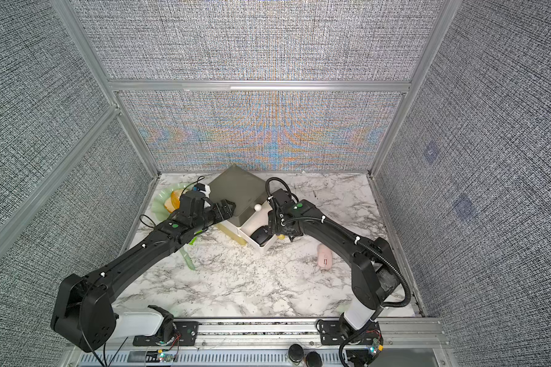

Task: Take the mice out of the drawer
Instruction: Adjust the drawer in the storage box.

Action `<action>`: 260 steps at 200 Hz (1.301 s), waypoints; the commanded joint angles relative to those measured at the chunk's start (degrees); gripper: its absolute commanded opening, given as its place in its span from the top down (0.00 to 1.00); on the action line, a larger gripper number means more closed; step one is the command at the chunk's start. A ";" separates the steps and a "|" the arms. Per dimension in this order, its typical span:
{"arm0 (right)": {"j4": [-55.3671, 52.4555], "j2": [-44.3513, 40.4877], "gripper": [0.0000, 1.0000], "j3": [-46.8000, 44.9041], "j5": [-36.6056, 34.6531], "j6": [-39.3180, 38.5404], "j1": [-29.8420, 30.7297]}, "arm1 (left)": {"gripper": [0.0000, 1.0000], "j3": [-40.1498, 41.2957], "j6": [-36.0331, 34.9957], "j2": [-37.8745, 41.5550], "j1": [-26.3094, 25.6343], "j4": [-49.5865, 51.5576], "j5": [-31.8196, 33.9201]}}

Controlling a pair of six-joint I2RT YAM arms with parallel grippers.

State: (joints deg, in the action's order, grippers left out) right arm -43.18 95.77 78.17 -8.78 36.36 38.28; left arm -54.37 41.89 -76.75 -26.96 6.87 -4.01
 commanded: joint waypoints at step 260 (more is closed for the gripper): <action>-6.97 -2.45 0.17 -3.50 -12.33 2.05 0.05 | 0.12 1.24 1.62 -2.10 0.10 -3.53 6.82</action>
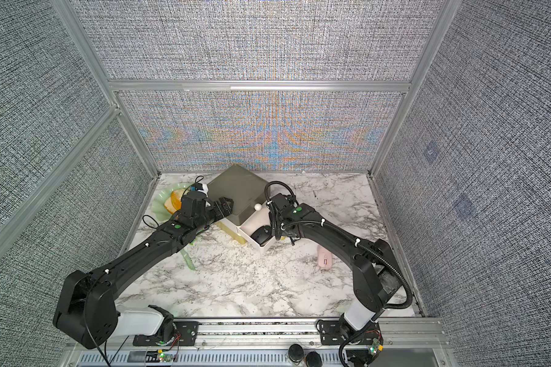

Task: Take the mice out of the drawer
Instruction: Adjust the drawer in the storage box.

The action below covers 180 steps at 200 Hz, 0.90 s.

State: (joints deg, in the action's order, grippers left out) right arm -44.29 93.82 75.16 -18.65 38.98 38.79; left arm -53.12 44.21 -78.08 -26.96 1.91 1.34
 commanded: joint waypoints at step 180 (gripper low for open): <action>-2.85 9.39 0.26 16.38 17.65 -23.23 -5.55 | 0.14 -1.23 -0.15 0.24 0.18 1.59 -3.19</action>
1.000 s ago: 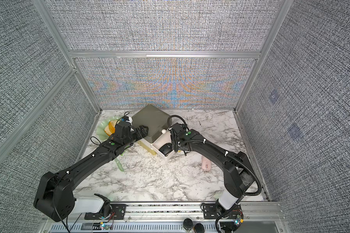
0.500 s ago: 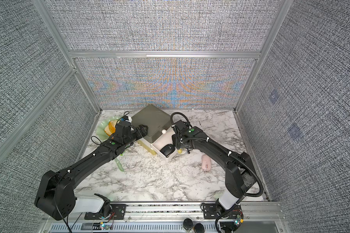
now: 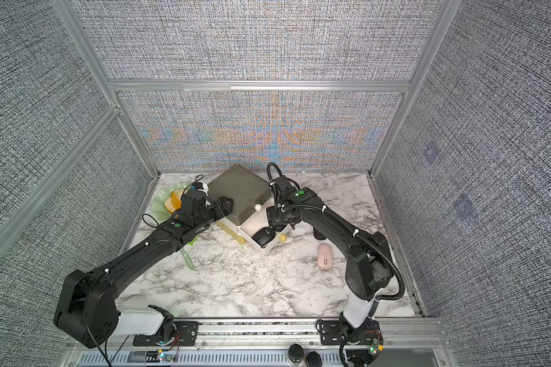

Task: Take the mice out of the drawer
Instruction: Adjust the drawer in the storage box, then pick up the mouse from the drawer.

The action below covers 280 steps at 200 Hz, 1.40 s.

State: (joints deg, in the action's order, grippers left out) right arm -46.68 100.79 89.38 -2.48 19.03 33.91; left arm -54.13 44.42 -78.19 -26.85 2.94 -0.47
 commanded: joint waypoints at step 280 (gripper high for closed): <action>-0.61 15.73 0.42 7.95 1.62 1.25 -1.22 | 0.14 -1.24 0.22 -2.40 0.06 -0.04 -2.26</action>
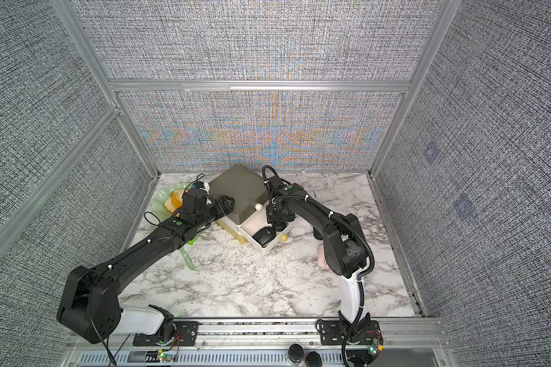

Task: Take the mice out of the drawer
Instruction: Pick up the mouse from the drawer.

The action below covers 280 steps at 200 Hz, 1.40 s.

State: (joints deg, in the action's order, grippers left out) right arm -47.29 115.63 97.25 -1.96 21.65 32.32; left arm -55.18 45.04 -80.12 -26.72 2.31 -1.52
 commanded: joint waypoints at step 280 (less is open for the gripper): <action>-4.42 -35.59 0.48 -28.89 -3.63 8.53 -5.00 | 0.01 -1.94 -8.31 11.12 -2.27 12.25 -7.62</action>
State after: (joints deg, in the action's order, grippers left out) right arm -53.65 82.08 73.21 -5.19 26.41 27.05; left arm -57.84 37.58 -70.35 -28.45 13.41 -7.51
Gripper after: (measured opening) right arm 0.556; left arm 0.993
